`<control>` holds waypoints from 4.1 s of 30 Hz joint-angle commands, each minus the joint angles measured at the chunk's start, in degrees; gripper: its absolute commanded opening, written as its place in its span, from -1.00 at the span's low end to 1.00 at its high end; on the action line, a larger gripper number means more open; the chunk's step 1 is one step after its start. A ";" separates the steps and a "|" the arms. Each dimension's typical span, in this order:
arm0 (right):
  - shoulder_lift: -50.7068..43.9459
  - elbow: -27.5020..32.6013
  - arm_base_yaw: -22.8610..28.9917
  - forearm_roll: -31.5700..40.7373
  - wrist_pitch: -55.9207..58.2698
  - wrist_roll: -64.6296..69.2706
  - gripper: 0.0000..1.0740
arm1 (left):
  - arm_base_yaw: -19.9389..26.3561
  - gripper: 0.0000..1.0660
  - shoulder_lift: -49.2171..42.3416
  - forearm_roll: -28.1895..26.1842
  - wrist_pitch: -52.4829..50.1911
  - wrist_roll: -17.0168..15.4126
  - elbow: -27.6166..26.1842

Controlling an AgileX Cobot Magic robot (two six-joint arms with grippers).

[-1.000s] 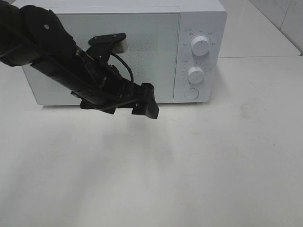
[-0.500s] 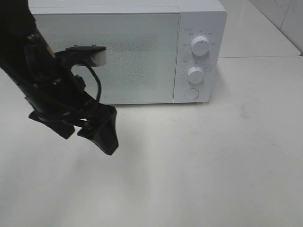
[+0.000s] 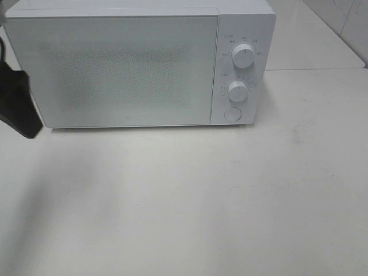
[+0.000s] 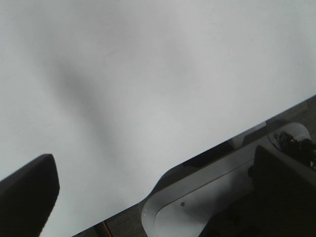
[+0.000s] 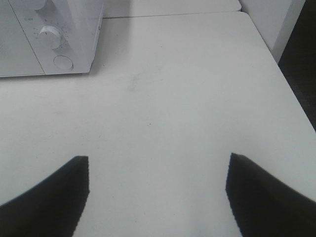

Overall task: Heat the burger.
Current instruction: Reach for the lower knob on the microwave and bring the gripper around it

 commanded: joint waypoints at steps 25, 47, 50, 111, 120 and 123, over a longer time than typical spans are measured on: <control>-1.72 0.06 -0.34 -0.34 -0.63 0.23 0.40 | 17.02 0.87 -44.58 3.84 -2.52 -1.89 29.11; -1.72 0.06 -0.34 -0.34 -0.63 0.23 0.40 | 16.90 0.87 -79.13 9.57 -5.67 -6.70 33.86; -1.72 0.06 -0.34 -0.34 -0.63 0.23 0.40 | 16.90 0.87 -82.62 9.68 -7.28 -6.99 35.01; 10.20 -2.18 -0.29 0.57 -14.32 0.23 0.40 | 16.90 0.87 -84.51 10.03 -7.28 -7.16 35.01; 18.68 -2.12 -0.29 1.83 -25.38 0.23 0.40 | 16.90 0.87 -84.51 10.03 -7.28 -7.16 35.01; 21.26 -2.12 -0.29 1.83 -29.16 0.23 0.40 | 16.90 0.87 -84.51 10.03 -7.28 -7.16 35.01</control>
